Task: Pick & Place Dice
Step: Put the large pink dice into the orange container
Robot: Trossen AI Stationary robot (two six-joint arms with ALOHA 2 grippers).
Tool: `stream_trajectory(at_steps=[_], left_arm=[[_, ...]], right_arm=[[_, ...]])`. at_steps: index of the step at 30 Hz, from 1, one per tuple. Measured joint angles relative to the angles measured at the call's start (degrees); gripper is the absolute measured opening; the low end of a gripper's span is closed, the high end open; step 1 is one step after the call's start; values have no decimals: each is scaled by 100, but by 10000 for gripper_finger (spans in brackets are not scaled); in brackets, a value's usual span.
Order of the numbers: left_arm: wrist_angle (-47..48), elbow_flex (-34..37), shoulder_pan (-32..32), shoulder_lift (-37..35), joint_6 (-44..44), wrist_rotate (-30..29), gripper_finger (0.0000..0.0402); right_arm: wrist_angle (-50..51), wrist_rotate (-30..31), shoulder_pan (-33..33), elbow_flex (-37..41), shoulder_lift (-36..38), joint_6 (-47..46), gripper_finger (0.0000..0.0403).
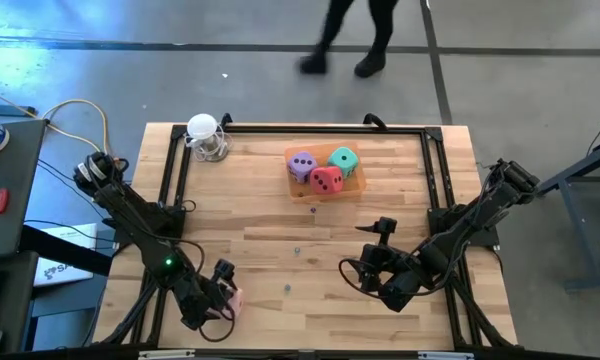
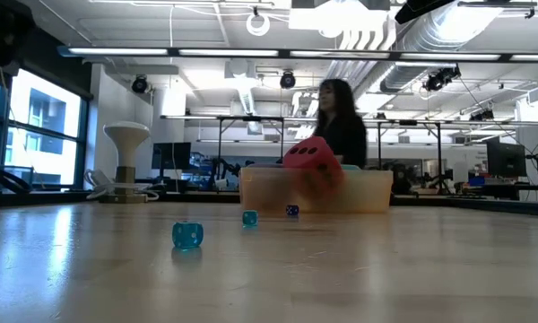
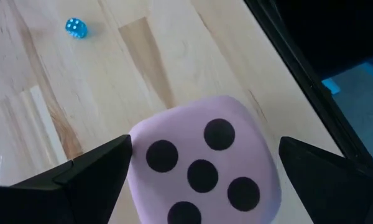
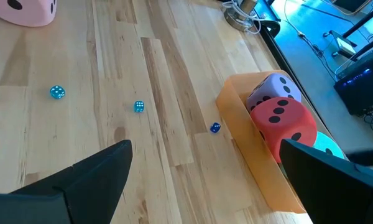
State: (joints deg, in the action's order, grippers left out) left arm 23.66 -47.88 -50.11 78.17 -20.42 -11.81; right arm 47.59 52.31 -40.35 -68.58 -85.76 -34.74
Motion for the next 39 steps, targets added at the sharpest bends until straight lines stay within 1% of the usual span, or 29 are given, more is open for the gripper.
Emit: stream_trajectory(at_steps=[14,19,27,29,34,39], left_arm=[[120,0,4,-50,-65,2,398],[121,-2,19,-61,-305,2,398],[122,-9,21,-272,-342,-47,398],[143,-11,22,-297,-425,-61,398],[282,-11,85,-299,-1009,-59,398],[334,-73,81,-299,-1123,-55,398]], right_arm=[[-26,4,1,0,0,0,400],[-25,4,1,0,0,0,400],[-23,3,1,0,0,0,400],[-23,2,1,0,0,0,400],[-22,2,1,0,0,0,400],[-22,2,1,0,0,0,400]])
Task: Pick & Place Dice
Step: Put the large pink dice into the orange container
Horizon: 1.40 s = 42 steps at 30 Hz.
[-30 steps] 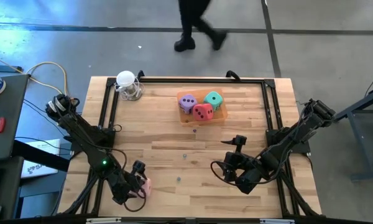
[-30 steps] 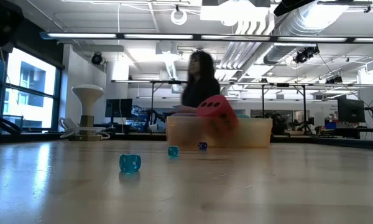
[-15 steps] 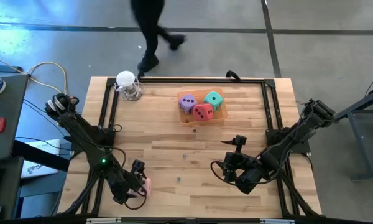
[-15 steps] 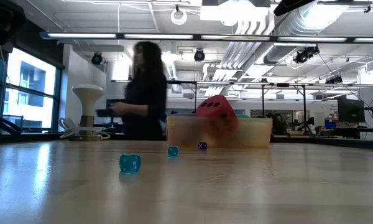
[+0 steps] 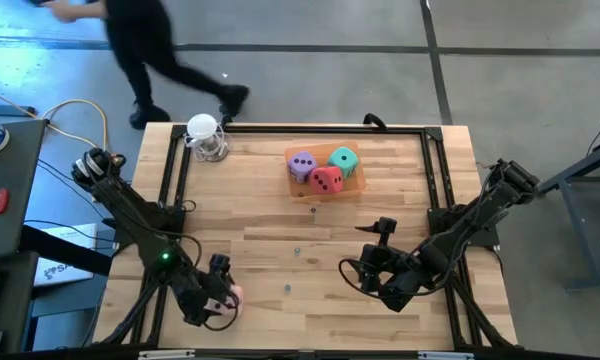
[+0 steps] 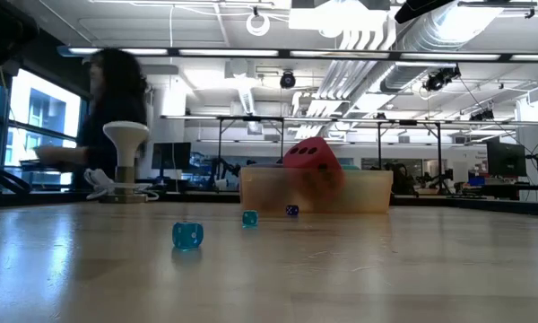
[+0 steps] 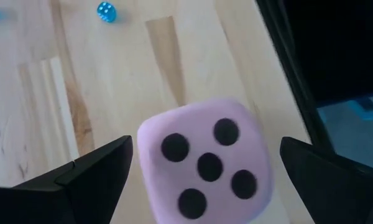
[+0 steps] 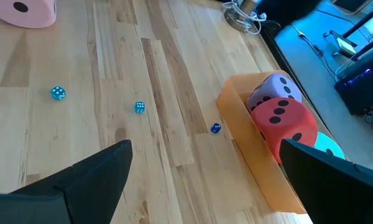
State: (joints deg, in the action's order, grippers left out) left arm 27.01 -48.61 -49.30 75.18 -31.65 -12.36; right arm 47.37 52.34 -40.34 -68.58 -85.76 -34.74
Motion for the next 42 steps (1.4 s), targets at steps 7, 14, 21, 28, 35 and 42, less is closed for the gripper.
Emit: stream_trajectory(at_steps=[7,14,21,28,35,42], left_arm=[[252,-219,-15,-2,-332,132,398],[412,-229,-107,20,-751,196,398],[467,-229,-127,20,-812,193,398],[519,-229,-110,55,-1080,177,398],[541,-229,61,61,-1013,176,398],[548,-229,72,257,-1018,273,398]], right_arm=[[2,0,1,0,0,1,400],[4,0,1,0,0,0,400],[2,0,0,0,0,0,400],[2,0,1,0,0,2,400],[0,0,1,0,0,2,400],[2,-2,3,0,0,0,400]])
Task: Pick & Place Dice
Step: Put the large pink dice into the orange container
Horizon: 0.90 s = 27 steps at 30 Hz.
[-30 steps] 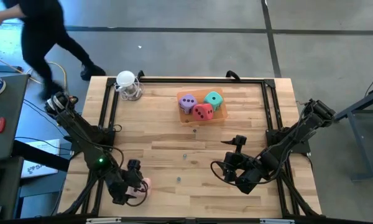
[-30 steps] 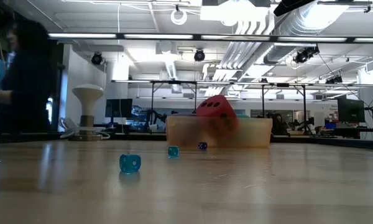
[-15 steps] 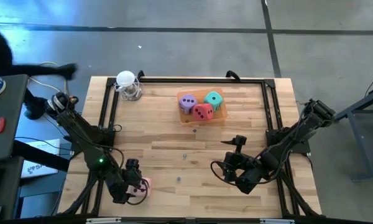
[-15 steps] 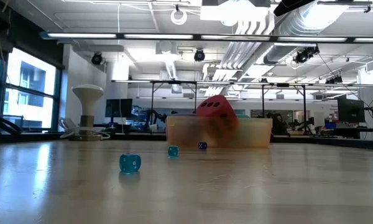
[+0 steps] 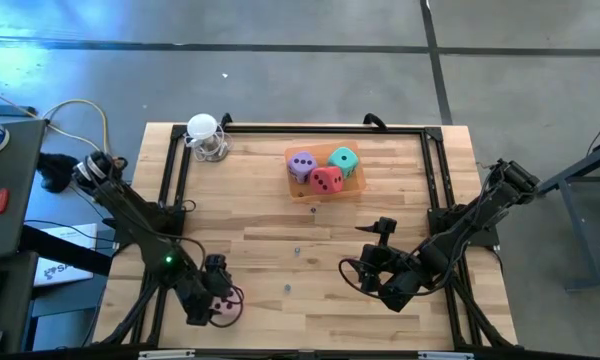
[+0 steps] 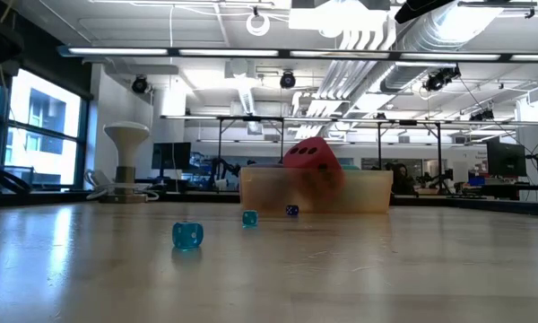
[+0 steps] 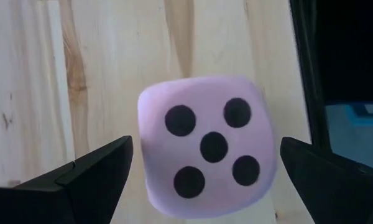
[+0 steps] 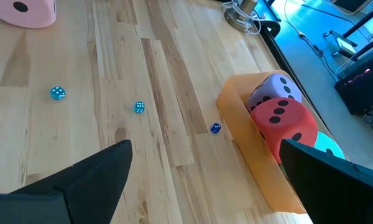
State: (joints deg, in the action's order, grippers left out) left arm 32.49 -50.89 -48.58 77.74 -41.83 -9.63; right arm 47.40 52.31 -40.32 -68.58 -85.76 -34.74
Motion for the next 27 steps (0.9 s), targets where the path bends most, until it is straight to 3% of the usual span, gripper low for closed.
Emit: stream_trajectory(at_steps=[7,17,27], left_arm=[[-76,0,70,192,-21,398,398],[-186,0,74,269,-21,369,398],[-221,-20,87,526,-21,352,399]], right_arm=[[-90,6,4,88,0,3,400],[-705,-193,386,763,-2,46,400],[-1324,-626,520,824,-2,583,400]])
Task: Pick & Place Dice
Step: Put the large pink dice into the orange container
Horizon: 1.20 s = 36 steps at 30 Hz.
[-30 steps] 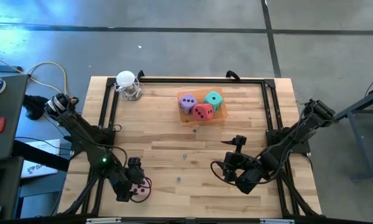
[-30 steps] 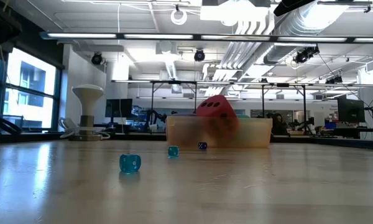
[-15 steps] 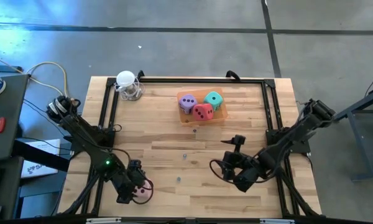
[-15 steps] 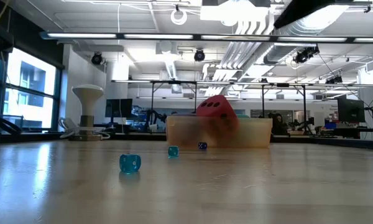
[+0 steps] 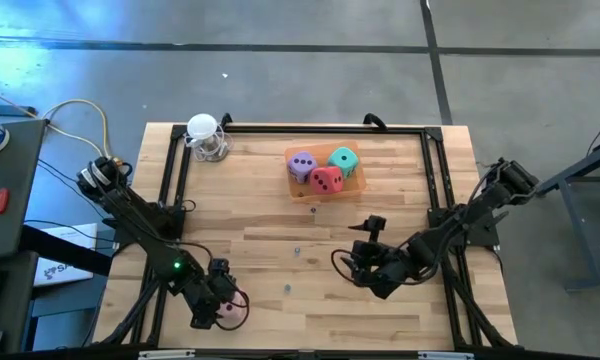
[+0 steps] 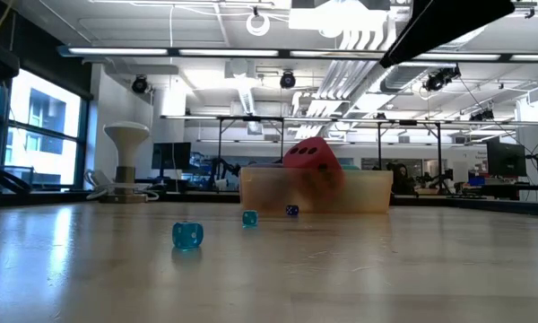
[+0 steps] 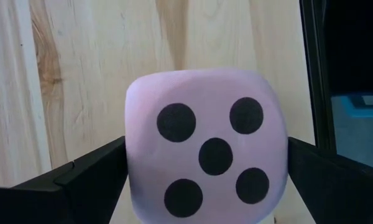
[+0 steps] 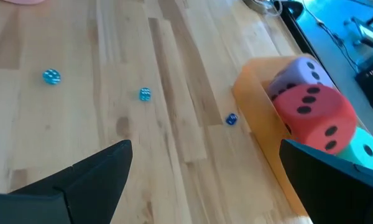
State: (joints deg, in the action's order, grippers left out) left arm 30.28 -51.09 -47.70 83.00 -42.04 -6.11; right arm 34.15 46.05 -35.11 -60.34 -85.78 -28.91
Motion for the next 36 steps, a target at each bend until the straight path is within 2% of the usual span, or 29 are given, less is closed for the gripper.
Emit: stream_trajectory(at_steps=[17,36], left_arm=[[-114,22,-1,20,315,-280,399],[-354,33,84,31,560,-315,398]], right_arm=[[-162,-96,0,0,0,221,400],[-168,-152,0,0,0,221,400]])
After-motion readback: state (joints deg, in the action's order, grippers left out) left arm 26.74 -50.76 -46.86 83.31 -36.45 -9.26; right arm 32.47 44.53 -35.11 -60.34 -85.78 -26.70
